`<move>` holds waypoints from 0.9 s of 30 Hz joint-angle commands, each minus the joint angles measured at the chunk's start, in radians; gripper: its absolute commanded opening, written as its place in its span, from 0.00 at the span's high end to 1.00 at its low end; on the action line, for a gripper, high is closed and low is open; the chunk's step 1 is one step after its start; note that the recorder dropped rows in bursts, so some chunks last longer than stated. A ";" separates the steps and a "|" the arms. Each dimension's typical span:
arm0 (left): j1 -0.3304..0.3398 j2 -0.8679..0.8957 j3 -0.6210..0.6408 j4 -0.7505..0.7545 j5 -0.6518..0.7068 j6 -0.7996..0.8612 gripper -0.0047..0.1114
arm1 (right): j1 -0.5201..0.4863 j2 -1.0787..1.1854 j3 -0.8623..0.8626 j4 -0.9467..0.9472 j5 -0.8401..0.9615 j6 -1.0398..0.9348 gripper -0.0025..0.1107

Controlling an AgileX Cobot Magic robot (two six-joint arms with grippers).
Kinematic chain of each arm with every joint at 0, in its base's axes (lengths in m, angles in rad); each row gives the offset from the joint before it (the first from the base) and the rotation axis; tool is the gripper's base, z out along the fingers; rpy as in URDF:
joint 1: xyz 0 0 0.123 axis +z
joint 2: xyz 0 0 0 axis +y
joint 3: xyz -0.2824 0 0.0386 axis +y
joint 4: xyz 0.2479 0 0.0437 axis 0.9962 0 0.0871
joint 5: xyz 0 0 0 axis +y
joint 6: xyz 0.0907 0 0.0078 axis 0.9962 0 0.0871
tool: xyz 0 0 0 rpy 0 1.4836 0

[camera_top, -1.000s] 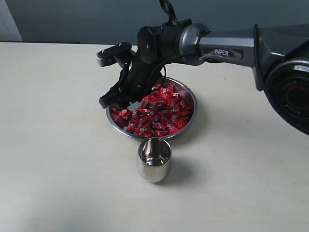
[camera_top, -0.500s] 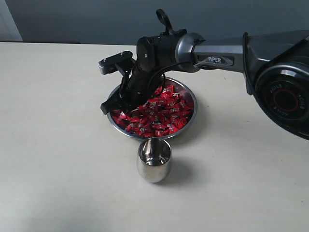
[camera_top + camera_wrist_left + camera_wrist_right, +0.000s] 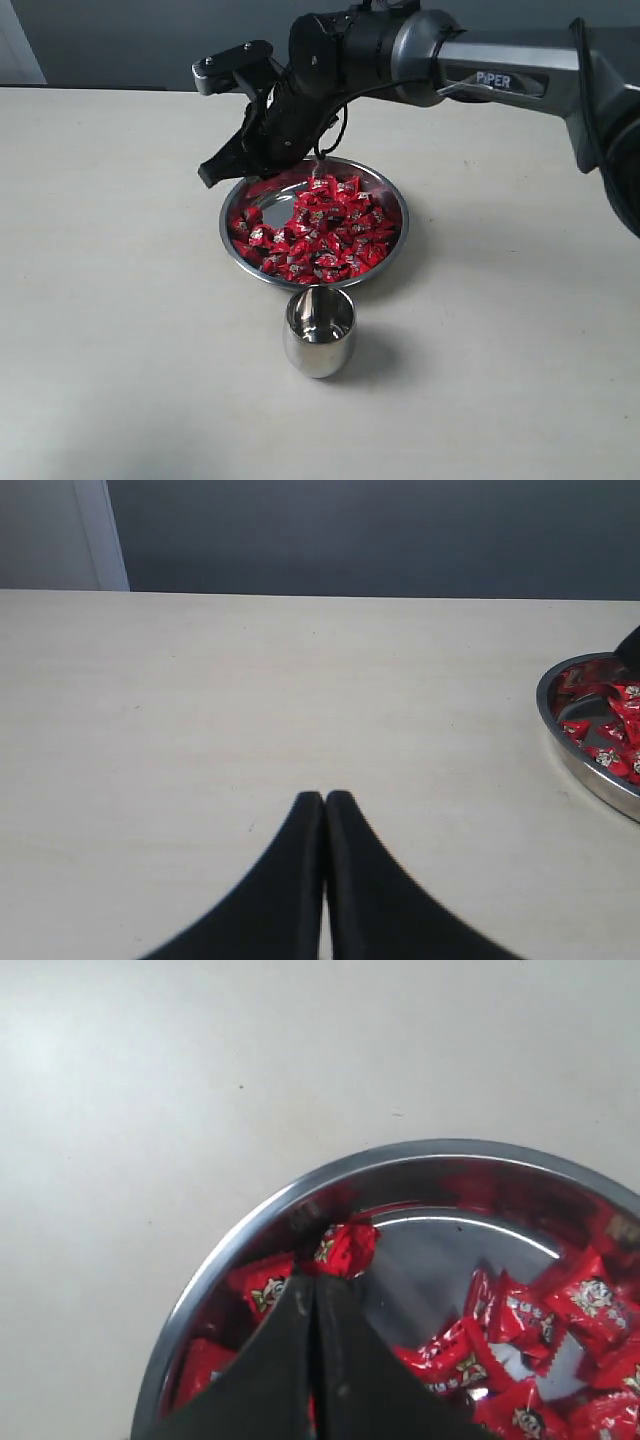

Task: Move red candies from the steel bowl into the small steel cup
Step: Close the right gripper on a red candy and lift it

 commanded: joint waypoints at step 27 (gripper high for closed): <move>-0.005 -0.005 0.003 0.000 -0.004 -0.002 0.96 | 0.000 0.090 -0.005 0.010 0.036 -0.004 0.98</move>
